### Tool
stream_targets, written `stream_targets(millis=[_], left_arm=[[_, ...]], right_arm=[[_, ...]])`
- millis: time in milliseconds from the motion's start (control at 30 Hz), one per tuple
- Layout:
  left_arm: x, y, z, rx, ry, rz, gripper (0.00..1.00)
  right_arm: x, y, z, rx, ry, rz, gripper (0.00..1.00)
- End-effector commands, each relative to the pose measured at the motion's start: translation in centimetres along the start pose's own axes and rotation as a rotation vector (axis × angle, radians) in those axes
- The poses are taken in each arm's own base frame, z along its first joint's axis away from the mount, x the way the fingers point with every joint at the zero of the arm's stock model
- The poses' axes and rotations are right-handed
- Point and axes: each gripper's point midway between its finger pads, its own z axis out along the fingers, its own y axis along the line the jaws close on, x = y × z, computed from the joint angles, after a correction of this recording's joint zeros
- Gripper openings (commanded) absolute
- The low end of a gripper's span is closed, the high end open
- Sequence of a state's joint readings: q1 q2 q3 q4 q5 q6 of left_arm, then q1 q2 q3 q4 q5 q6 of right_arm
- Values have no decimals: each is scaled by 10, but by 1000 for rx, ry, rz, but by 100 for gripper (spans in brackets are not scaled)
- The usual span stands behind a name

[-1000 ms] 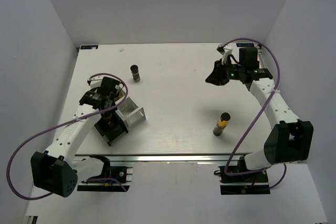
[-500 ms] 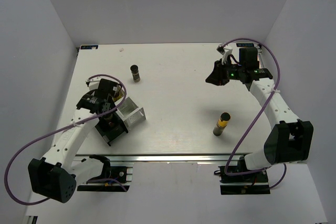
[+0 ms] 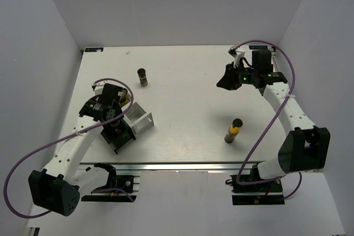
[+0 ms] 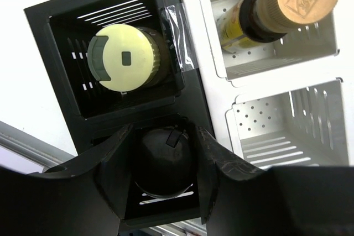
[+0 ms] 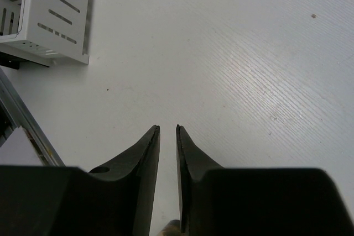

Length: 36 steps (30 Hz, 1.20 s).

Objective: Organize the condiment bottles

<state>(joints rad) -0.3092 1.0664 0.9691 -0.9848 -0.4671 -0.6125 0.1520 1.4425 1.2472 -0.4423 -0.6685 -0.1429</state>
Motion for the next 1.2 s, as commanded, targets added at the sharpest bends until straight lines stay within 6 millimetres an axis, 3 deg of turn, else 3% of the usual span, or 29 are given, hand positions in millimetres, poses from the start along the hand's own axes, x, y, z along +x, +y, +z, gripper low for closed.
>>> stream_targets(millis=[0,433,767,1167], left_arm=[[-11,-22,-11,125,-24,-39,27],[2,-24,-24,197,24,-16,31],[11,-19,-23,180,52,-6,56],[17,-19,-22,185,74,-1,63]], right_arm=[[-14,4,-4,-3,-37,-53,24],[-16,4,-3,-11,-39,-53,24],[-18,4,-2,-13,-41,-53,24],[-15,3,-2,-8,-36,-49,24]])
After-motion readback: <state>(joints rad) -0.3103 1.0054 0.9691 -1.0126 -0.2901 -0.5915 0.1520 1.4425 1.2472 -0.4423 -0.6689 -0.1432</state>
